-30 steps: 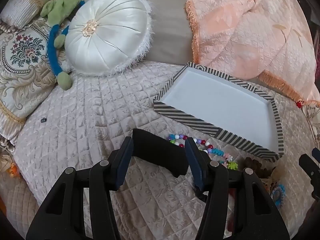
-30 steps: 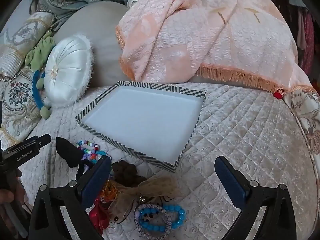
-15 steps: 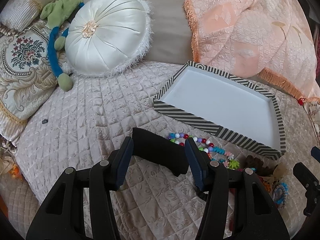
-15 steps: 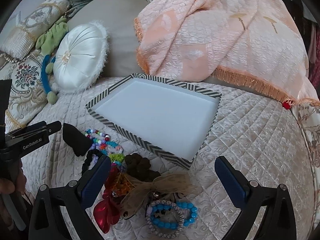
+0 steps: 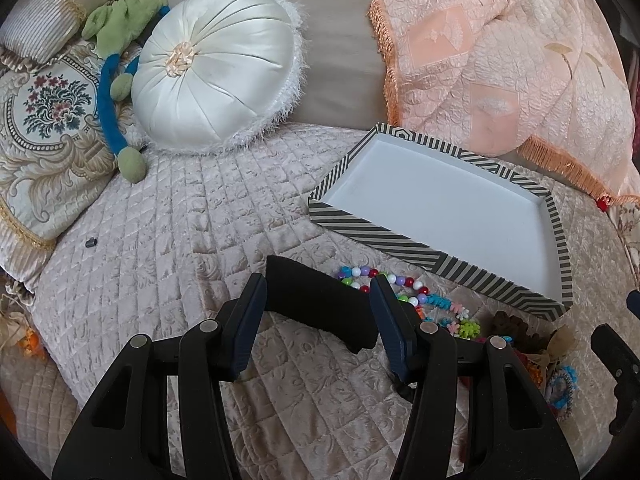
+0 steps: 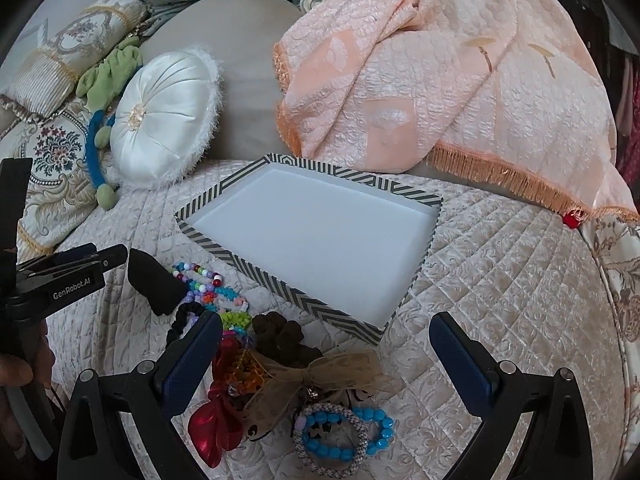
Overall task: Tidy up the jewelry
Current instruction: 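Hold the black velvet bow closed in the left gripper, then carry the black bow toward the white tray while right gripper grasps rhinestone hair tie, then lower the black bow into the tray and open left while right releases hair tie there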
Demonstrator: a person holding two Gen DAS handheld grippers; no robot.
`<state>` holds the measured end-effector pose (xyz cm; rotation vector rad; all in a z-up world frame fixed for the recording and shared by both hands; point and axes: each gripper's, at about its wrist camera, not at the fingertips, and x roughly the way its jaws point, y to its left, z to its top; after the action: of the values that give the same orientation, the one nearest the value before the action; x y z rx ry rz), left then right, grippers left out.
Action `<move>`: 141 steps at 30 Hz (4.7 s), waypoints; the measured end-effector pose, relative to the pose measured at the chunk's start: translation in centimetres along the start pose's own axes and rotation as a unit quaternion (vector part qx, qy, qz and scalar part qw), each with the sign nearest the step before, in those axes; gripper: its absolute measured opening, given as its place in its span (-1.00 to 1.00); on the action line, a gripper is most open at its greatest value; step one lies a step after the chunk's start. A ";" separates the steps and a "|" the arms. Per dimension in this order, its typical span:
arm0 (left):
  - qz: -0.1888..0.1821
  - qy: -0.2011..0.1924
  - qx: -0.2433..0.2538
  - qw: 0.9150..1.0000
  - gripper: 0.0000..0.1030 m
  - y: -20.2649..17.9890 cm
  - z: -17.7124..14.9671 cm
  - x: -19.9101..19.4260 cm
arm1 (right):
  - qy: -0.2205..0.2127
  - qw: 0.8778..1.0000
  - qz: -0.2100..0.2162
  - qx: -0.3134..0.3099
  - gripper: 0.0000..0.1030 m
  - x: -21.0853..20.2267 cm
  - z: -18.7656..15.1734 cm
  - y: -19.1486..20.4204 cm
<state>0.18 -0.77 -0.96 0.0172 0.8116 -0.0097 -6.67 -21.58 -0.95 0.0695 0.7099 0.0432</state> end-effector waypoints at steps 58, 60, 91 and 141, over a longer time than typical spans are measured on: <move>-0.064 0.136 -0.181 0.972 0.40 4.2 -0.2 8.6 | 0.079 0.991 0.022 0.105 0.64 1.5 -1.9 -7.8; -0.064 0.140 -0.178 0.972 0.40 3.8 -0.1 9.1 | 0.084 0.990 0.030 0.110 0.64 1.8 -2.0 -8.1; -0.107 0.111 -0.195 0.969 -0.78 5.5 0.4 6.4 | 0.101 0.991 0.079 0.030 -0.85 0.0 -5.1 -6.6; -0.185 0.081 -0.151 0.968 -0.78 3.7 2.0 2.4 | 0.071 0.986 0.097 0.118 -0.89 -0.3 -3.4 -11.1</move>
<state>3.38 2.92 -1.25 -0.4280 0.9639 -0.2408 -8.90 -32.49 -4.18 0.3649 0.8474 0.1513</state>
